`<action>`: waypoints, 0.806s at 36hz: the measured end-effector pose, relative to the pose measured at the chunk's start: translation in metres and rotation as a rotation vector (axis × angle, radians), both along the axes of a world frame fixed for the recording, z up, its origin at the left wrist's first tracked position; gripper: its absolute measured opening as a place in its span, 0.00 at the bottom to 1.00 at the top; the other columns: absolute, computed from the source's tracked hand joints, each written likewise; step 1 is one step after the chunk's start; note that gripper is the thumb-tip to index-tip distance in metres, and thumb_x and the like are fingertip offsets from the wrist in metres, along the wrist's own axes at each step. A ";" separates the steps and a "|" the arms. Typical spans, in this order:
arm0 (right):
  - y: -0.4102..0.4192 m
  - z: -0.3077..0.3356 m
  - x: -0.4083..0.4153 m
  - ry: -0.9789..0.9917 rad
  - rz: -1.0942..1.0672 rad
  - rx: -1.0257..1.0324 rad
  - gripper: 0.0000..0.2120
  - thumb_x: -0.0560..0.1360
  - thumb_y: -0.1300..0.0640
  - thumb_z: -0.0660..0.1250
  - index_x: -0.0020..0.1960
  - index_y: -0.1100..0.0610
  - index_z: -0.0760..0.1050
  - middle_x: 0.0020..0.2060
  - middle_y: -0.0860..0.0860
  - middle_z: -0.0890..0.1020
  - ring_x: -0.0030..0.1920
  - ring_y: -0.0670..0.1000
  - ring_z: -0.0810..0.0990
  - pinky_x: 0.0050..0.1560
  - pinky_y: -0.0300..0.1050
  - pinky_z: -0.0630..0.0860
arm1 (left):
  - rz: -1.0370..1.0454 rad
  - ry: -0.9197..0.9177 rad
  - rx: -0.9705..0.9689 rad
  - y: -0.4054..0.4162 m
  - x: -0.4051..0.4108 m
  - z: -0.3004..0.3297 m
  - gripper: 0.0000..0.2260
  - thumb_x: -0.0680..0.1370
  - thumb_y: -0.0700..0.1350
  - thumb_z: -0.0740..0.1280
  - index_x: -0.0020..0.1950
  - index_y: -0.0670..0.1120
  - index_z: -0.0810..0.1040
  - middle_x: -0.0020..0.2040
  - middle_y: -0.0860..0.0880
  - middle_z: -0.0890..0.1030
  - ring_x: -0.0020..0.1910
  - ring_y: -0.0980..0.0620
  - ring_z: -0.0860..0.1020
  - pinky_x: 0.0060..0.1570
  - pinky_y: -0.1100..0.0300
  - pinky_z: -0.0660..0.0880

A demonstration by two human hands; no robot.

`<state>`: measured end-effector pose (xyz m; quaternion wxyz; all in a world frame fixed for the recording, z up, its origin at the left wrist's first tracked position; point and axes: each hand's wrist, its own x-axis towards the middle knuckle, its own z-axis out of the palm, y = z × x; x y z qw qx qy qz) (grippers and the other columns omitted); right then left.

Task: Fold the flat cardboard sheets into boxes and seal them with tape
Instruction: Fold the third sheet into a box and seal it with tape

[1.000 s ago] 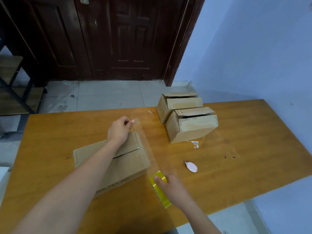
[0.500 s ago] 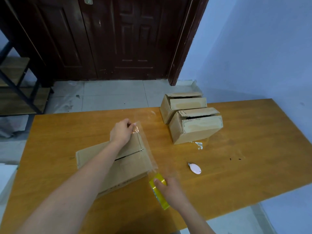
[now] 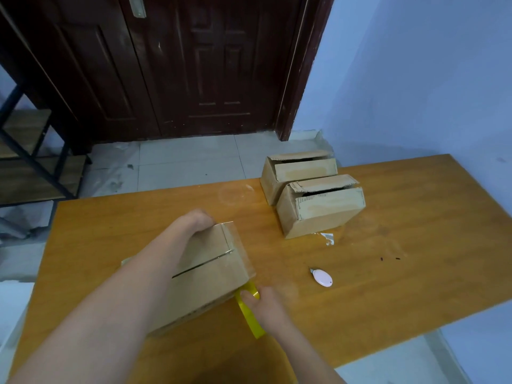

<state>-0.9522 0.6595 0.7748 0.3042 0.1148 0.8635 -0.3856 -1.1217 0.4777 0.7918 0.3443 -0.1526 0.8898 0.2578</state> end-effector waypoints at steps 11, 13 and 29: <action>-0.002 -0.015 -0.003 -0.011 -0.074 -0.117 0.16 0.77 0.48 0.63 0.34 0.52 0.65 0.32 0.48 0.70 0.39 0.51 0.70 0.39 0.42 0.65 | -0.021 -0.169 -0.029 0.000 0.002 0.004 0.16 0.79 0.46 0.54 0.56 0.42 0.78 0.57 0.42 0.79 0.55 0.45 0.78 0.57 0.53 0.72; -0.002 -0.017 -0.002 -0.009 -0.084 -0.149 0.16 0.77 0.48 0.63 0.33 0.52 0.65 0.30 0.47 0.70 0.39 0.51 0.71 0.39 0.41 0.64 | 0.037 -0.058 -0.068 0.005 0.005 -0.004 0.16 0.80 0.45 0.55 0.62 0.41 0.76 0.64 0.42 0.75 0.61 0.44 0.75 0.59 0.55 0.69; 0.023 -0.016 -0.013 -0.032 -0.085 -0.552 0.07 0.70 0.51 0.66 0.45 0.53 0.73 0.36 0.47 0.75 0.35 0.43 0.74 0.35 0.34 0.70 | 0.015 1.009 0.011 0.030 0.095 0.007 0.11 0.77 0.45 0.60 0.52 0.42 0.78 0.51 0.46 0.78 0.51 0.44 0.75 0.50 0.51 0.72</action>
